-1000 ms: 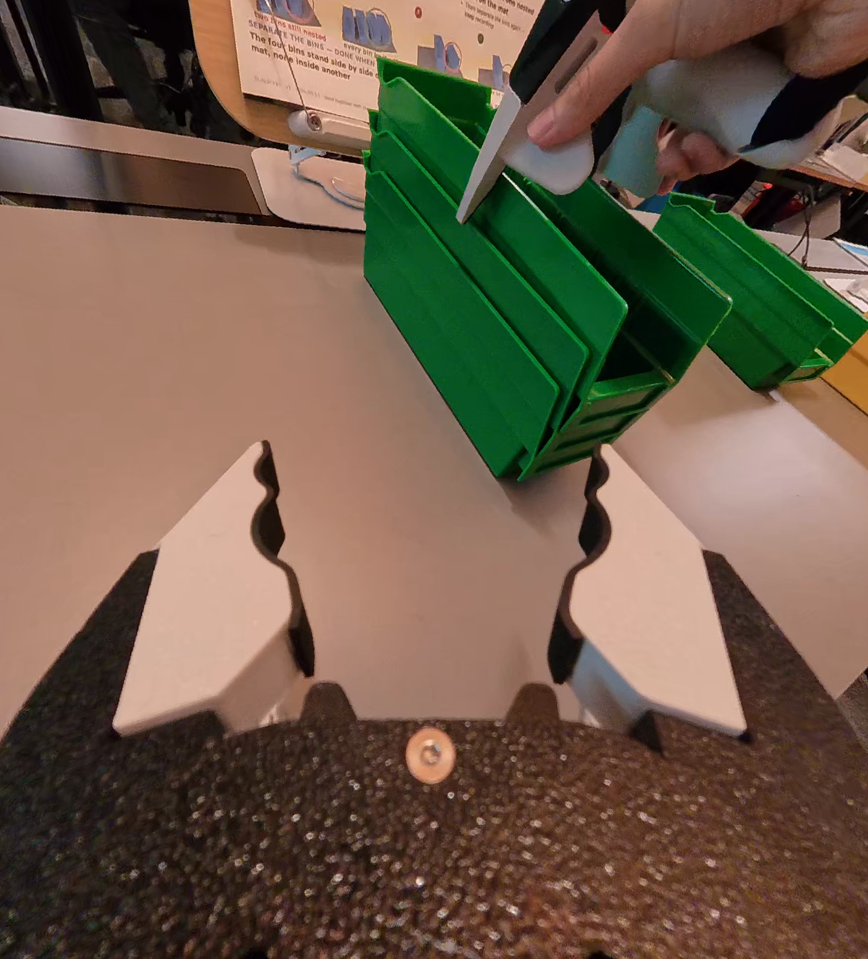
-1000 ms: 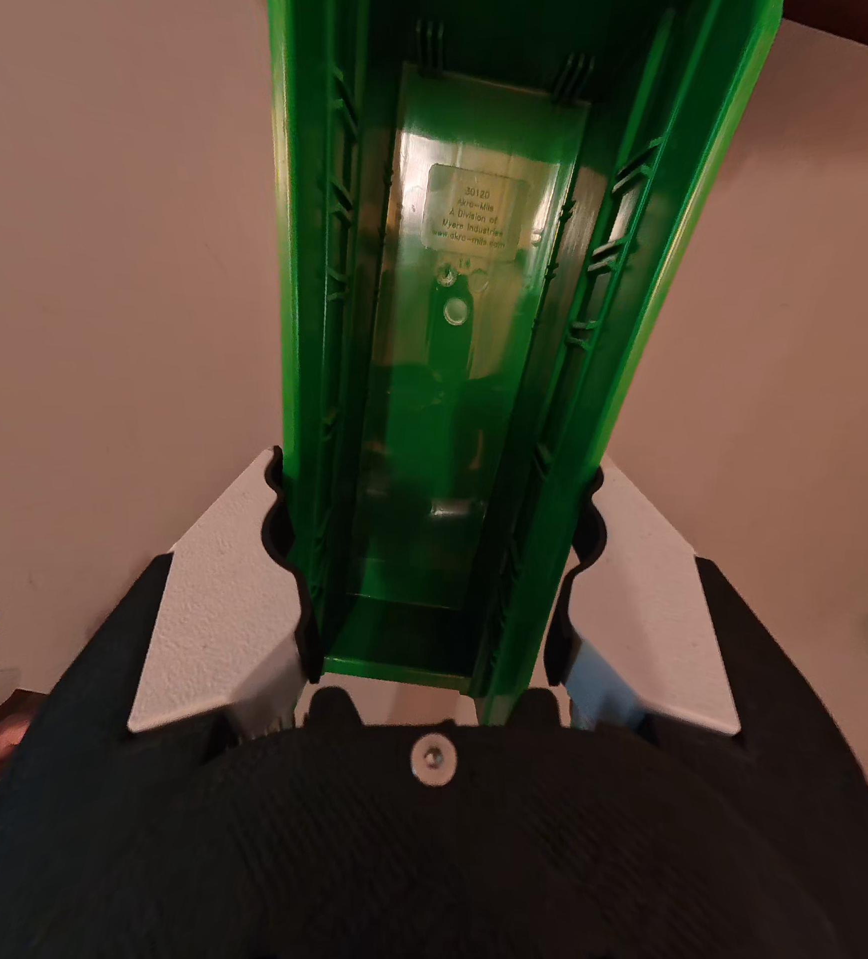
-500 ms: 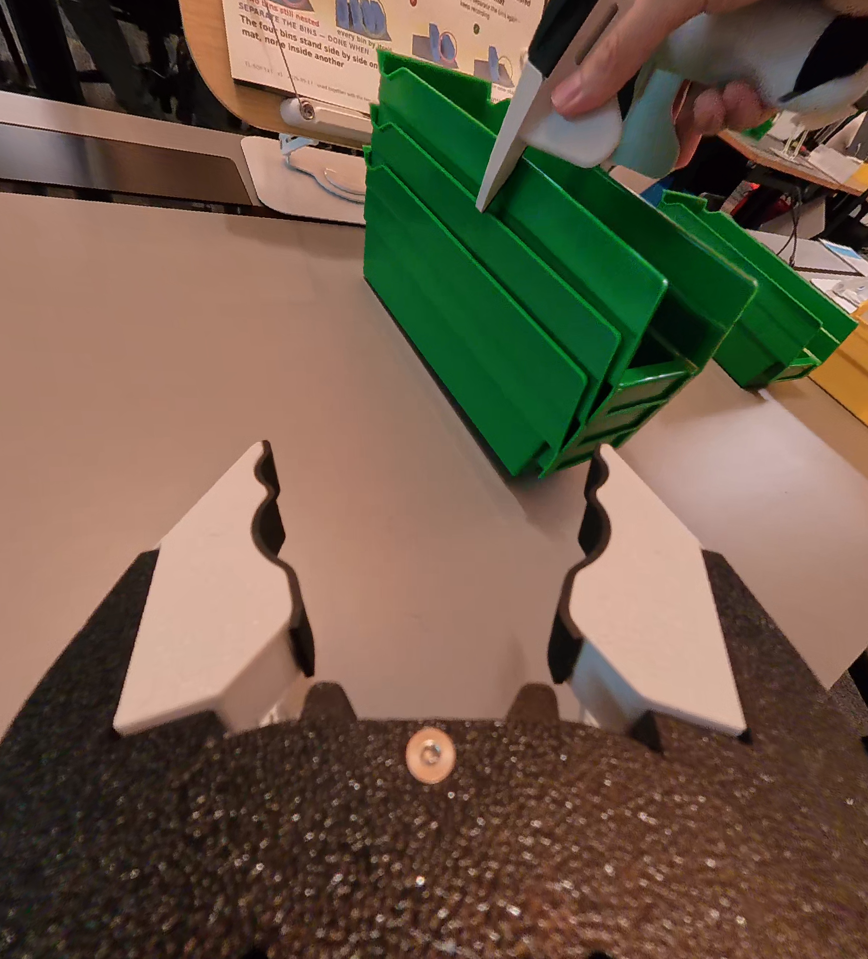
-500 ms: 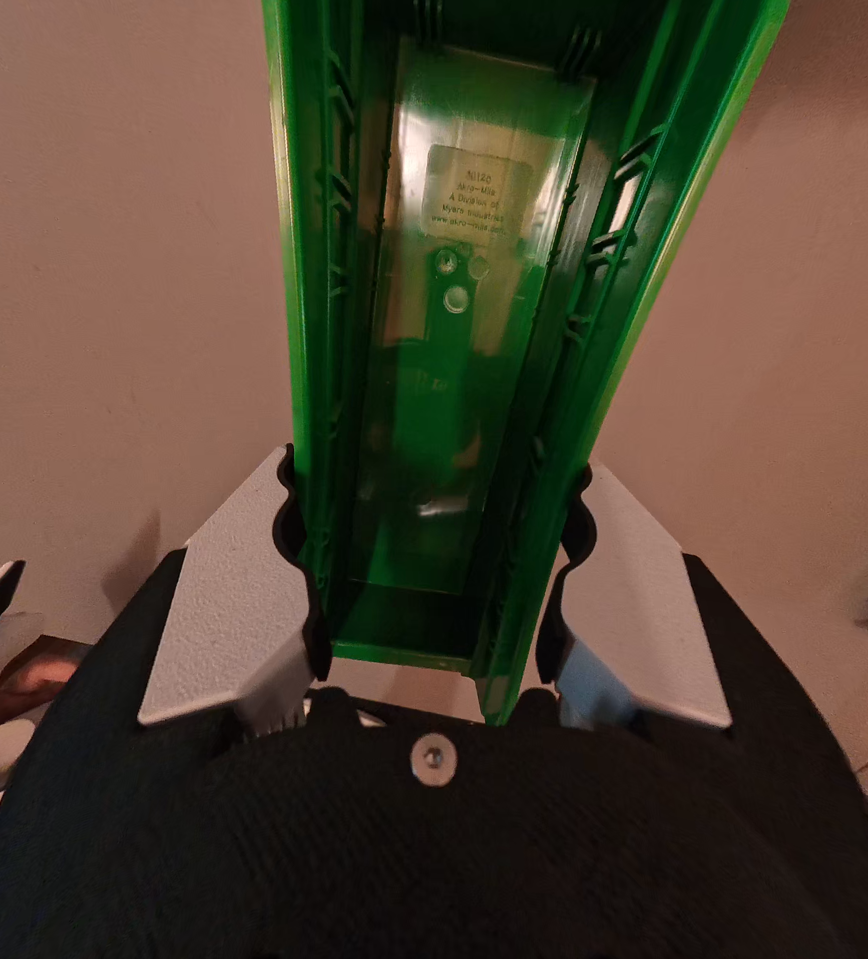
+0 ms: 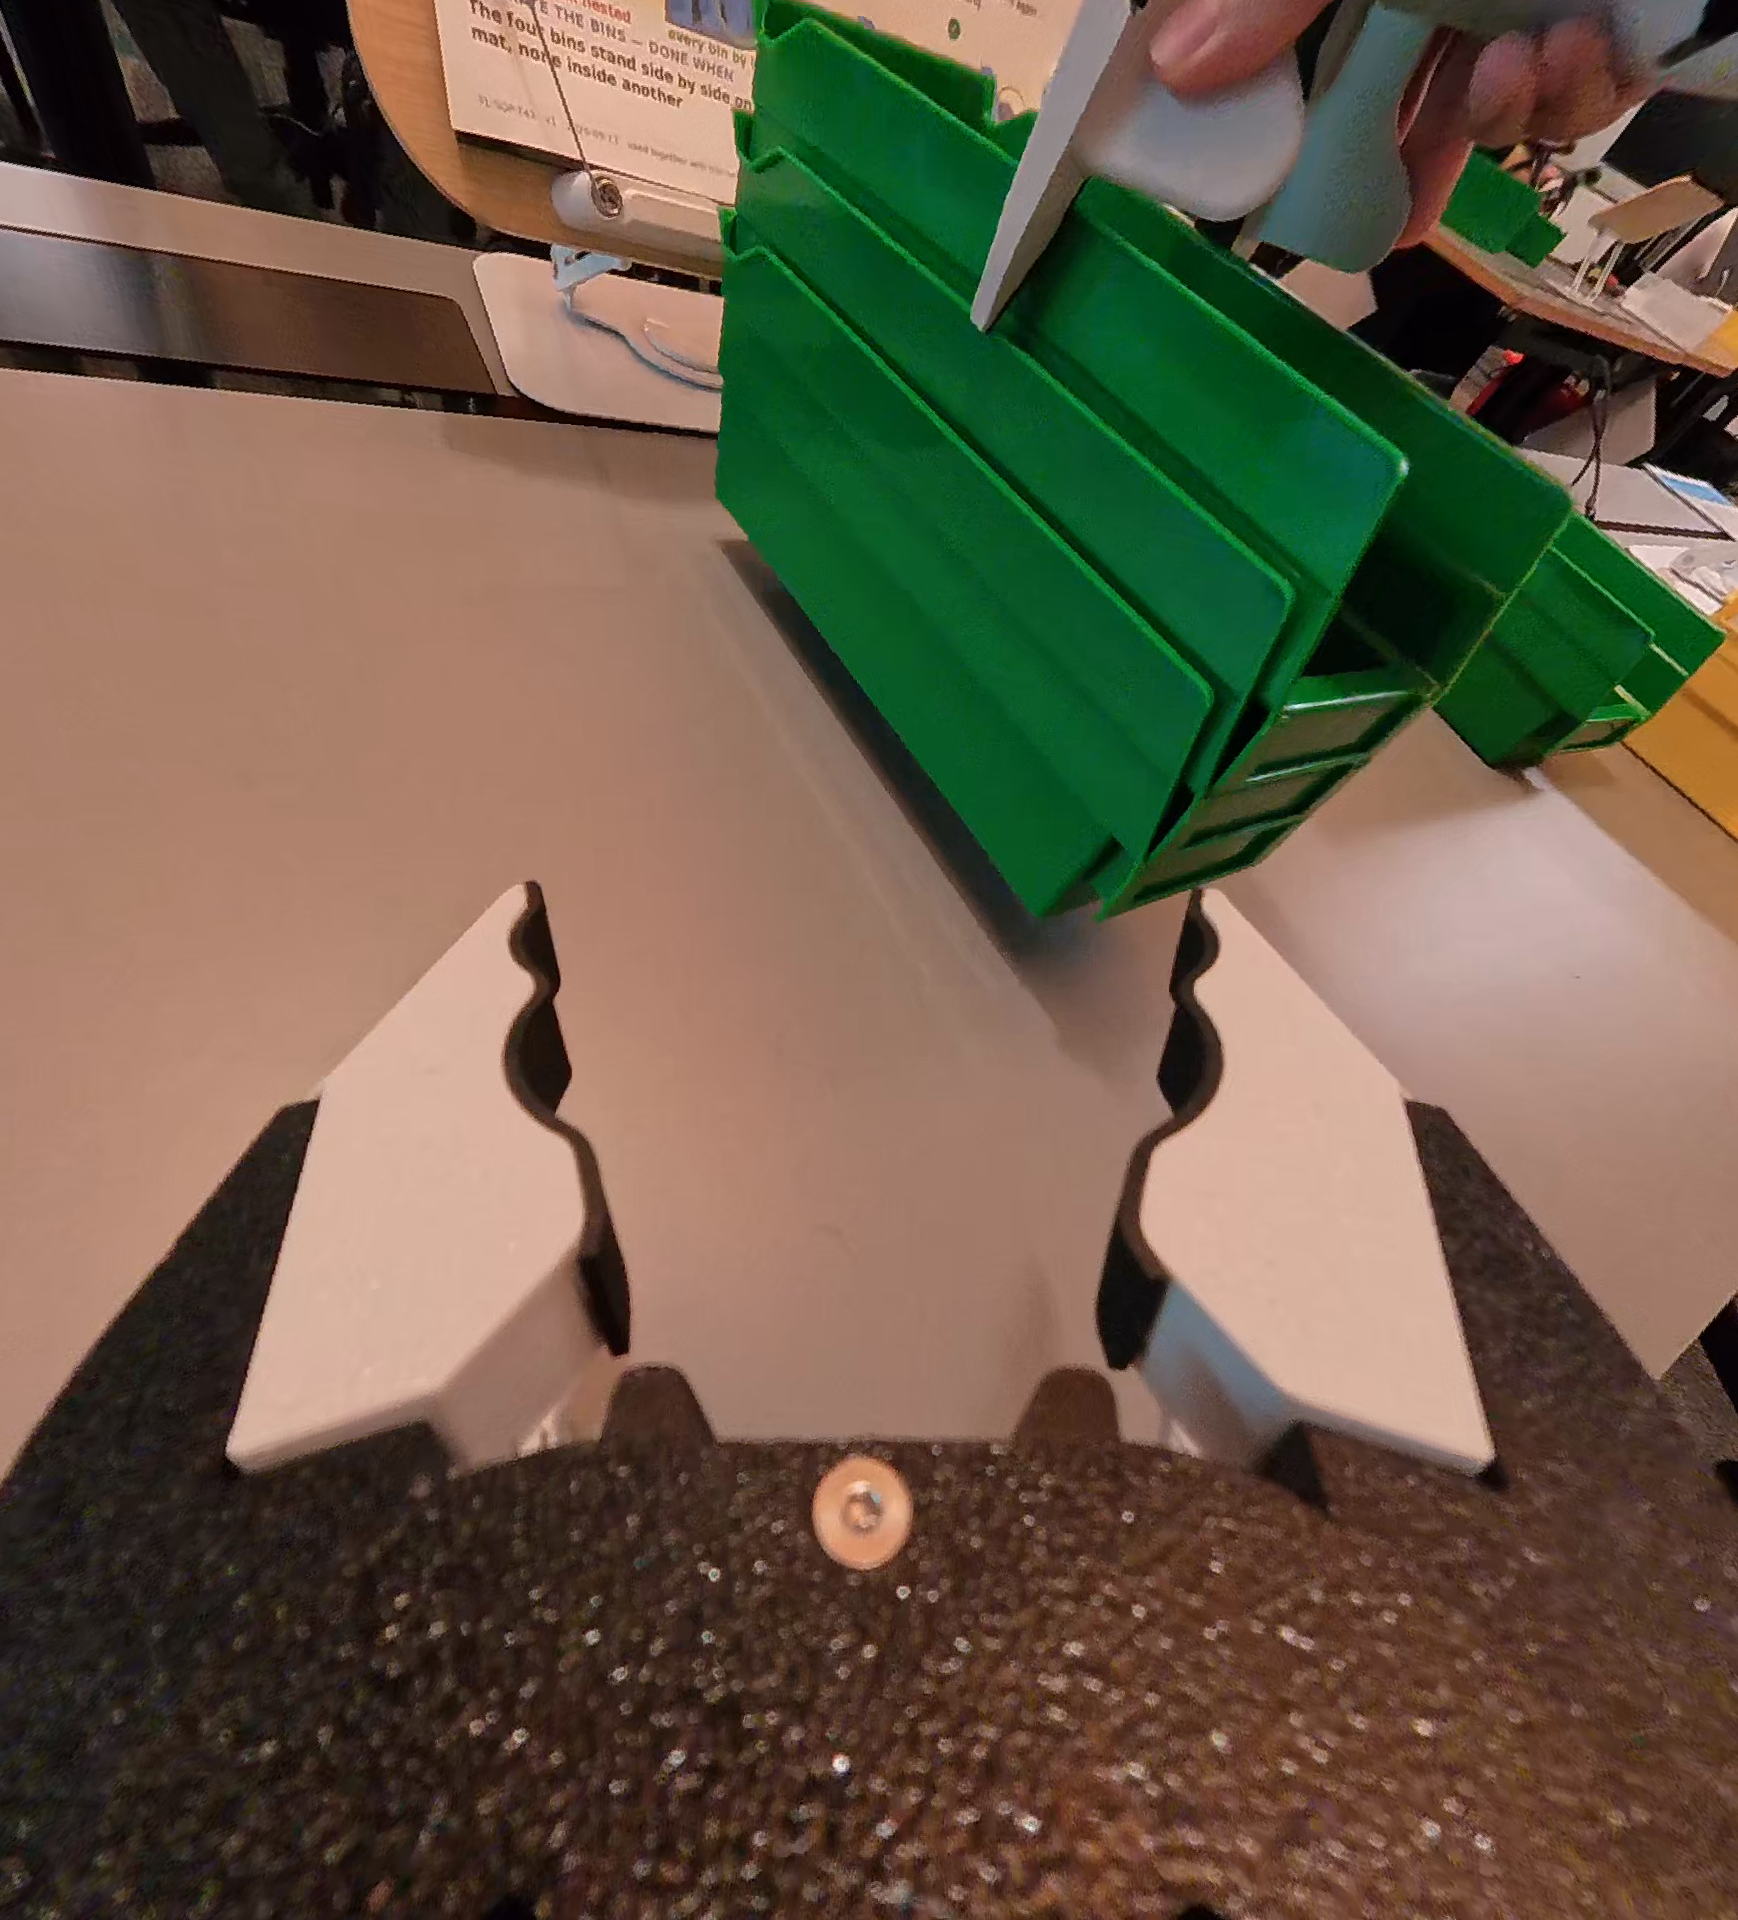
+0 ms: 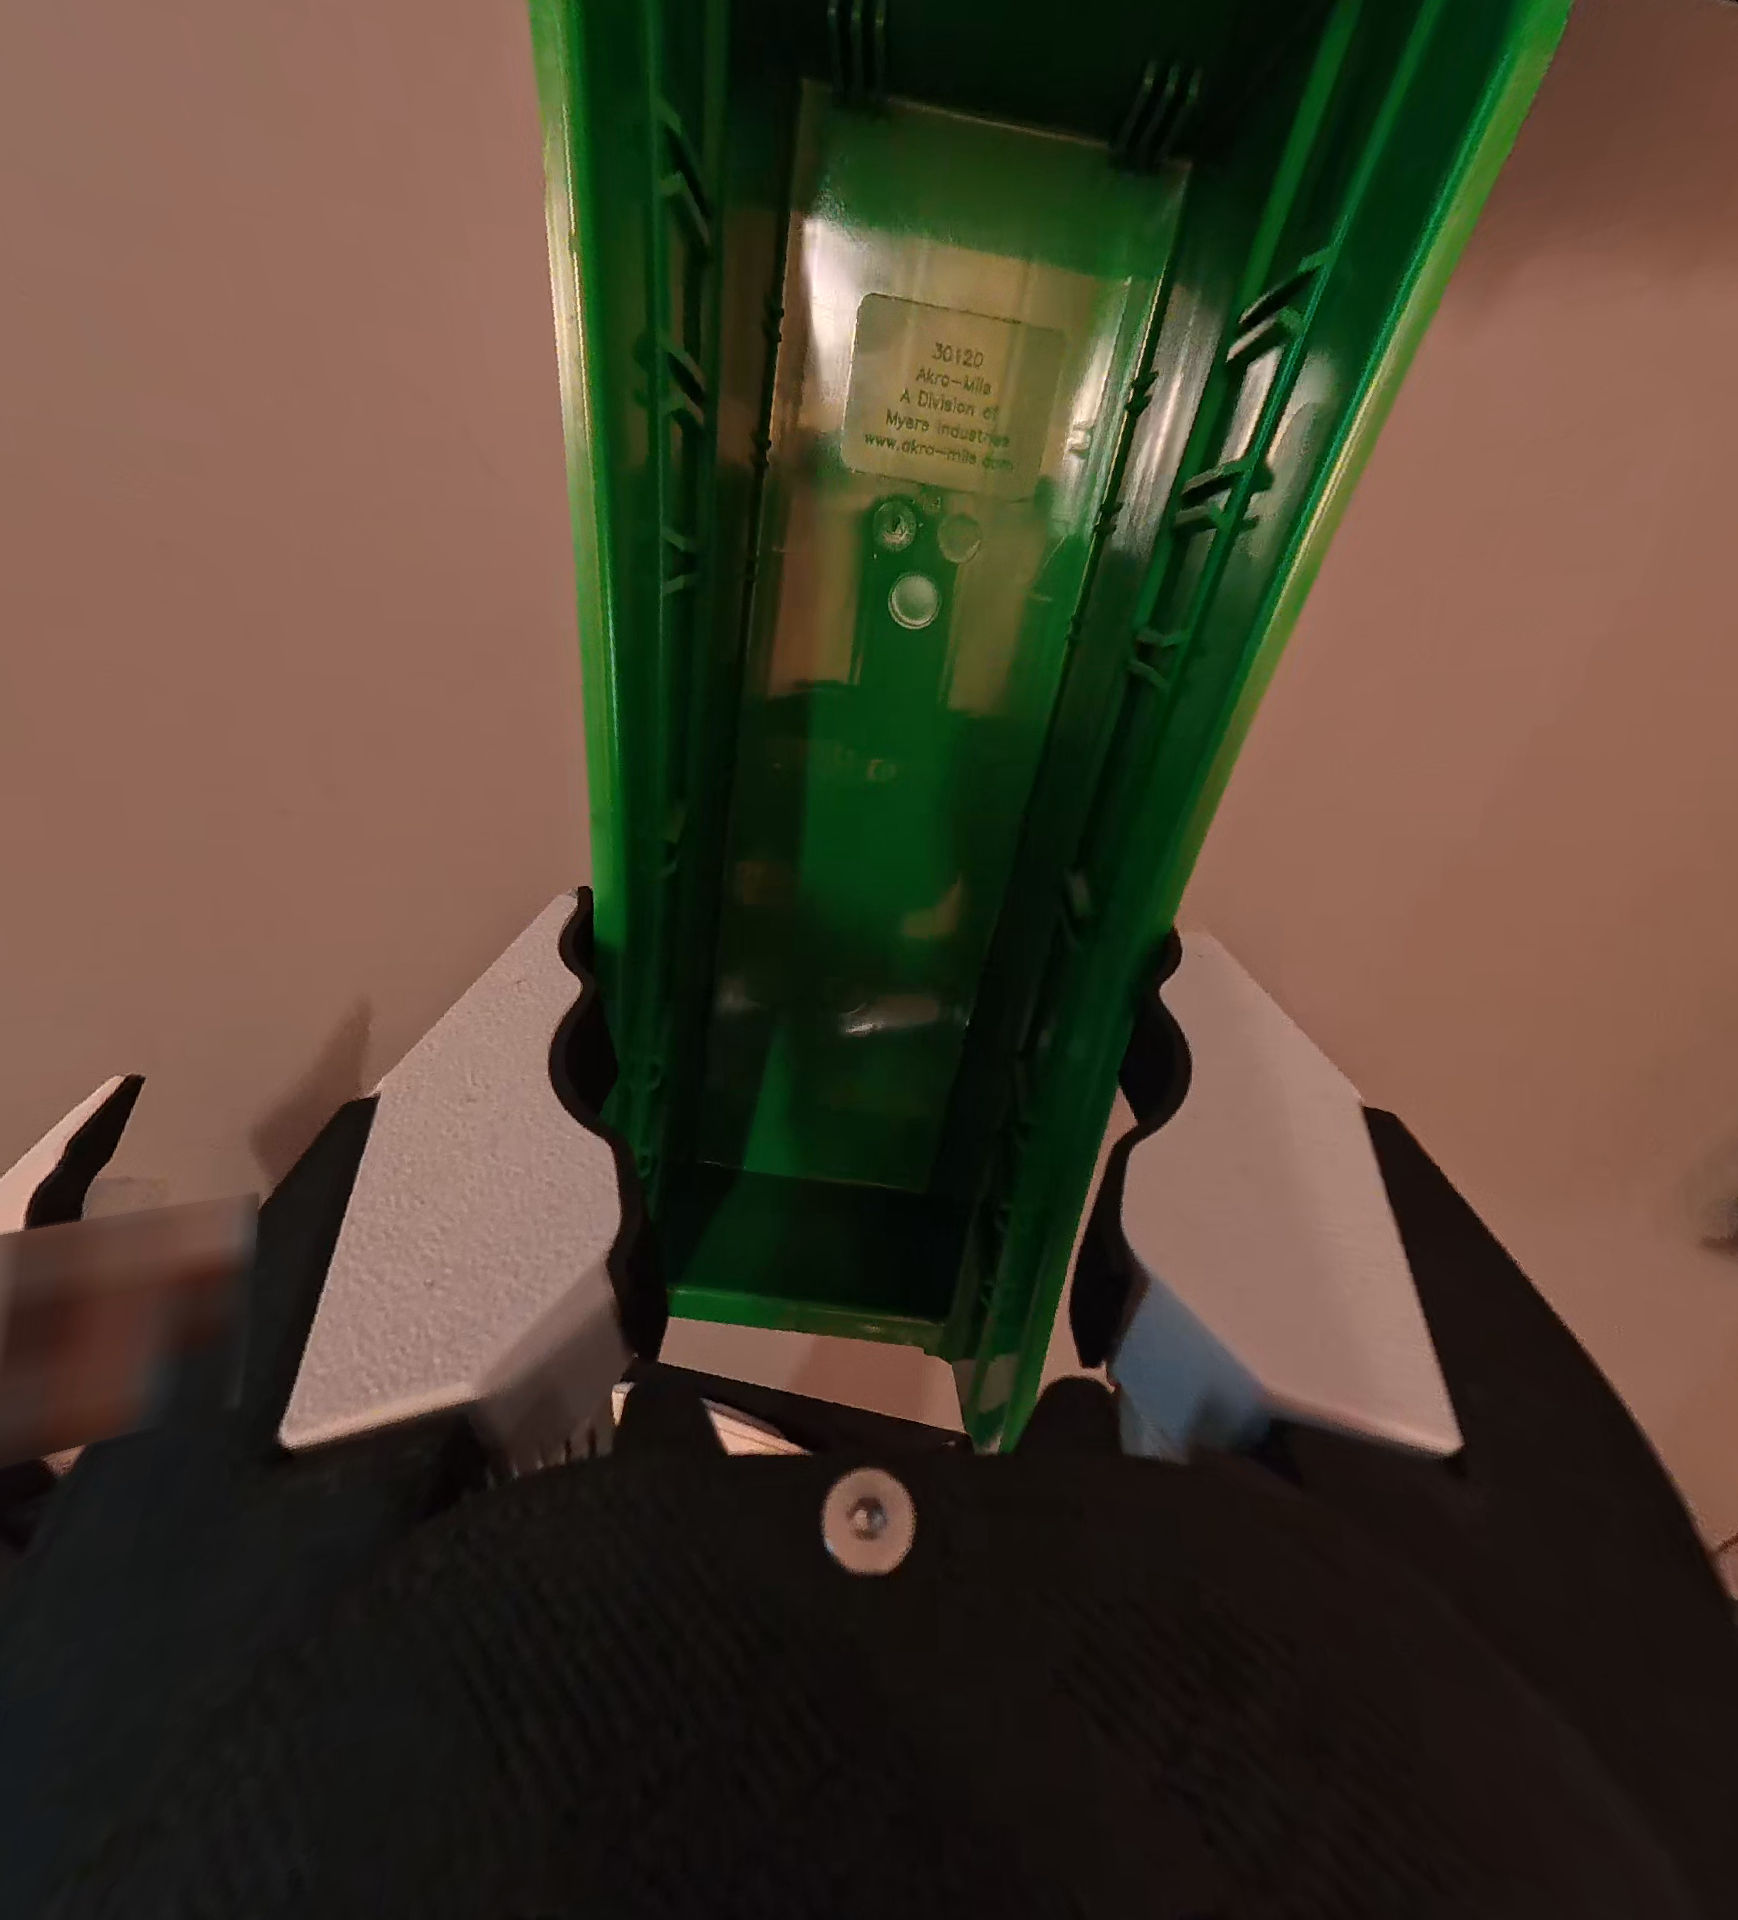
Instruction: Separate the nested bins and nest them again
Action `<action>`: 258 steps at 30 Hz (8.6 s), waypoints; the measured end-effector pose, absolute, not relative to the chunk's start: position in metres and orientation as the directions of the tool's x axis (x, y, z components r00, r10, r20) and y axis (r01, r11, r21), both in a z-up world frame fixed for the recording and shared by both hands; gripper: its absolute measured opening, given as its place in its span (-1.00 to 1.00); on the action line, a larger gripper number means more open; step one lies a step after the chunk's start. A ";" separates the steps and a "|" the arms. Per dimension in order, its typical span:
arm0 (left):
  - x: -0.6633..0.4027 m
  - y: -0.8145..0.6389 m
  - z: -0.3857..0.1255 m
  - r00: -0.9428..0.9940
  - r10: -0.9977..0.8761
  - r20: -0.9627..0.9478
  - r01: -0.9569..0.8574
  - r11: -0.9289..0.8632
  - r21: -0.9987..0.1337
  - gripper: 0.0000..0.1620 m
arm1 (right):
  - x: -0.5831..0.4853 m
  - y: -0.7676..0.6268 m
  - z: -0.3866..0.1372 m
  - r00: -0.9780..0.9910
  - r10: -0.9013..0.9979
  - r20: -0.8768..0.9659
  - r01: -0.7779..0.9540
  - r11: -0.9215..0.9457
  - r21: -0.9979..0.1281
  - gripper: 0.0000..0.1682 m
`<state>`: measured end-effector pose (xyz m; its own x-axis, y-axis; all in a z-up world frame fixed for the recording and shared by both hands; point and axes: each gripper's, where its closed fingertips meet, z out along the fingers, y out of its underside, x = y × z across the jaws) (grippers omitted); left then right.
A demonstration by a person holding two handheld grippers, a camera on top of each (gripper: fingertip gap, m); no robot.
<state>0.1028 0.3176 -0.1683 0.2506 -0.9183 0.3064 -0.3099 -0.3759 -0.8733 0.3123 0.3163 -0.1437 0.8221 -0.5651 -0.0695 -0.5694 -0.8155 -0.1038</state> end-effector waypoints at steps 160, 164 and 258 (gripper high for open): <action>0.278 0.300 -0.129 0.304 -0.940 0.155 -0.767 -0.337 -0.545 0.46 | 0.387 0.046 -0.137 0.862 -0.493 -0.119 -0.150 -0.024 -0.988 0.48; 0.300 0.305 -0.151 0.372 -0.921 0.116 -0.839 -0.387 -0.382 0.55 | 0.392 0.041 -0.143 0.852 -0.516 -0.089 -0.119 -0.026 -0.993 0.46; 0.267 0.350 -0.148 0.368 -0.914 -0.171 -0.929 -0.355 -0.102 0.14 | 0.359 0.076 -0.167 0.903 -0.403 -0.153 -0.218 -0.120 -0.969 0.50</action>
<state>0.2669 0.3504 -0.1483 0.3679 -0.9139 -0.1713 -0.9293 -0.3549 -0.1025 0.3594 0.0757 -0.1671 0.9025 -0.4026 -0.1529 -0.2178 -0.1205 -0.9685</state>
